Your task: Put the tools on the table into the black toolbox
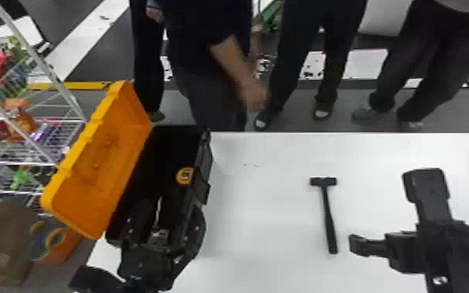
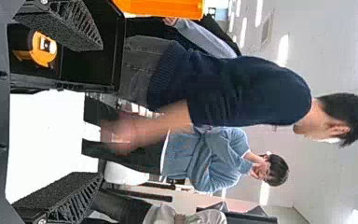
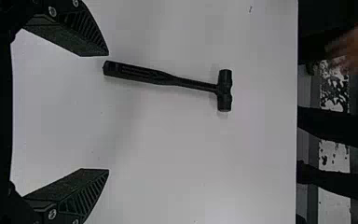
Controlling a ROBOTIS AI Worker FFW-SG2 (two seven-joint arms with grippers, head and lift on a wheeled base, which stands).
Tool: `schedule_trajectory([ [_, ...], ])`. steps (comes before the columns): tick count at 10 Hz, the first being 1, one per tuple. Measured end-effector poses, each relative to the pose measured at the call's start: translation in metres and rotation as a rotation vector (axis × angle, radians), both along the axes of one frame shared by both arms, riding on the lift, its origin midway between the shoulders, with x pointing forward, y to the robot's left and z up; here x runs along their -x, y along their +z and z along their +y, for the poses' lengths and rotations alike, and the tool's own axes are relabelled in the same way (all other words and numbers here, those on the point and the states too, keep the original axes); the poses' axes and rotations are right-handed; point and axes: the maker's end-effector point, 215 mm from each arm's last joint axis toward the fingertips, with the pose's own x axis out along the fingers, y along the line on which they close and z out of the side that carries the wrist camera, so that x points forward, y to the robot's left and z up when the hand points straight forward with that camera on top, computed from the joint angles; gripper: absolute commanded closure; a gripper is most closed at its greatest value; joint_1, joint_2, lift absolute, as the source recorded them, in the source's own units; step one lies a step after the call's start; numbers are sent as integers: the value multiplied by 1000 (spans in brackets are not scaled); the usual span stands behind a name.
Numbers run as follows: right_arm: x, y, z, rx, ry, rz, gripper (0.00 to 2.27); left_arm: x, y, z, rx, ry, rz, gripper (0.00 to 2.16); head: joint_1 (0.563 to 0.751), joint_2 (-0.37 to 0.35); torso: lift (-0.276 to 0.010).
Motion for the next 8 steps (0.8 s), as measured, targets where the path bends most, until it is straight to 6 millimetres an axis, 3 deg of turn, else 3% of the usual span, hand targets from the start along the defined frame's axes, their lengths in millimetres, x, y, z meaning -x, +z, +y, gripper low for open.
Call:
schedule_trajectory([
  [4,-21,-23,6,32,2,57,124,-8,0,-13,1,-25,3,29,695,188,-39],
  [8,-46,-17,17,83,27,66,124,-19,1,-24,0,-54,7,29,695,167,-39],
])
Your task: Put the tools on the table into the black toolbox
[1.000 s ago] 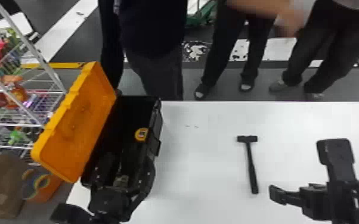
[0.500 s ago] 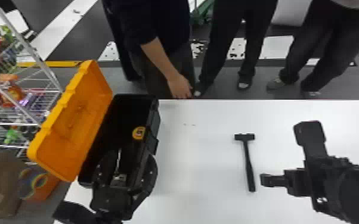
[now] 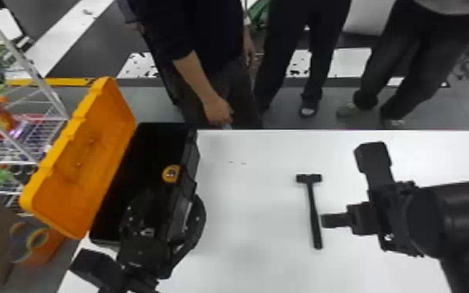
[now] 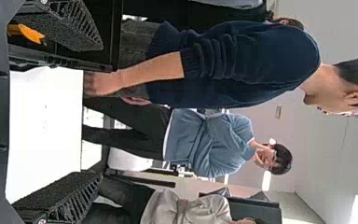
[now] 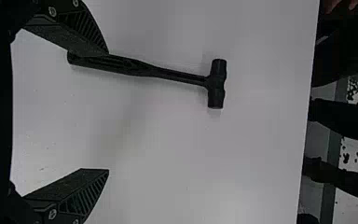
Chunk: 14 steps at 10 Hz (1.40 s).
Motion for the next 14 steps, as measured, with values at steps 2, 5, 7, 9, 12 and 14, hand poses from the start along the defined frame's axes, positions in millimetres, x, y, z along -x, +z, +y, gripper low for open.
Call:
schedule_trajectory([
  [2,0,-5,4,30,21,27,124,-2,1,-1,1,-3,-1,29,695,176,-39],
  [5,-5,-23,10,56,43,59,124,-5,1,0,-1,-6,-1,29,695,180,-39],
  [7,-12,-33,21,29,51,60,124,-7,2,1,-2,-5,-1,29,695,195,-39],
  [9,-12,-39,29,8,62,77,124,-8,0,2,-1,-4,0,29,695,206,-39],
  [12,-8,-45,37,7,86,95,124,-8,0,2,-1,-4,0,29,695,222,-39],
  [14,-7,-49,39,13,97,110,127,-8,0,2,0,-3,1,29,695,224,-39],
])
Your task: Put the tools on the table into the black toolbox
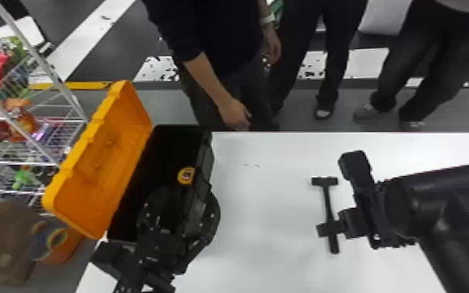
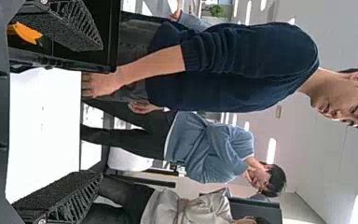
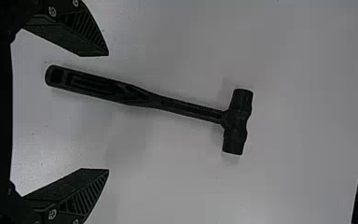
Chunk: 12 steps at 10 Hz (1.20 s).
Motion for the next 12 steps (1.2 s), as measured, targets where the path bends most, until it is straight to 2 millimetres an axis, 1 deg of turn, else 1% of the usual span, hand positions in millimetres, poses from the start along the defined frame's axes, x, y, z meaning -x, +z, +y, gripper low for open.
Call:
schedule_trajectory([
  [2,3,-3,3,2,13,12,151,0,0,-1,1,0,-1,29,695,228,-39],
  [3,3,-4,5,3,20,14,205,0,0,-1,2,0,-2,29,695,231,-39],
  [5,2,-5,6,3,28,22,218,0,0,-1,4,1,-1,29,695,233,-39],
  [7,2,-8,8,0,35,33,340,0,-1,-1,4,3,1,29,695,234,-39],
  [8,1,-8,10,-4,42,36,532,0,-2,-1,5,4,1,29,695,236,-39],
  [9,1,-7,11,-7,47,38,778,-1,-2,0,5,4,2,29,695,240,-39],
  [10,2,-7,15,-22,55,43,1069,-1,-3,-1,5,3,3,29,695,242,-39],
  [11,3,-7,17,-28,57,45,1420,-1,-3,-1,5,3,5,29,695,247,-39],
  [12,2,-7,17,-29,58,42,1642,-1,-4,-1,5,4,6,29,695,248,-39],
])
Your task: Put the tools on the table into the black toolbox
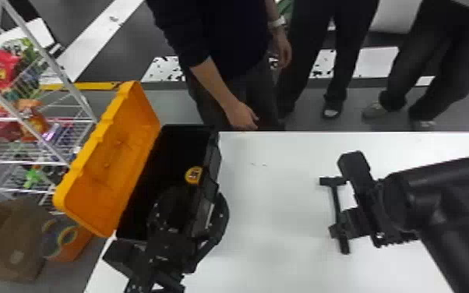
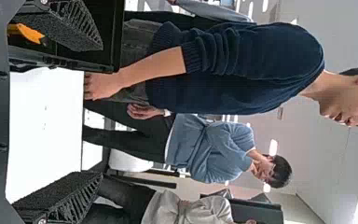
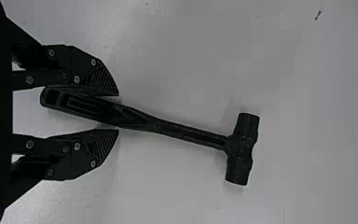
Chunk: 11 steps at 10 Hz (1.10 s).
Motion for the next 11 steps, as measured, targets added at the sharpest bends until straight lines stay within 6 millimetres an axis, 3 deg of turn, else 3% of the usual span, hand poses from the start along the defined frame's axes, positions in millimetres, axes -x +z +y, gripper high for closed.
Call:
schedule_trajectory([
  [4,2,1,6,-37,9,7,2240,-1,-1,0,0,0,3,29,695,255,-39],
  [8,8,0,6,-38,21,-17,2240,-3,1,0,0,-2,-1,29,695,257,-39],
  [11,14,16,14,-26,54,-89,2240,-5,6,-4,2,-11,-9,33,695,264,-39],
])
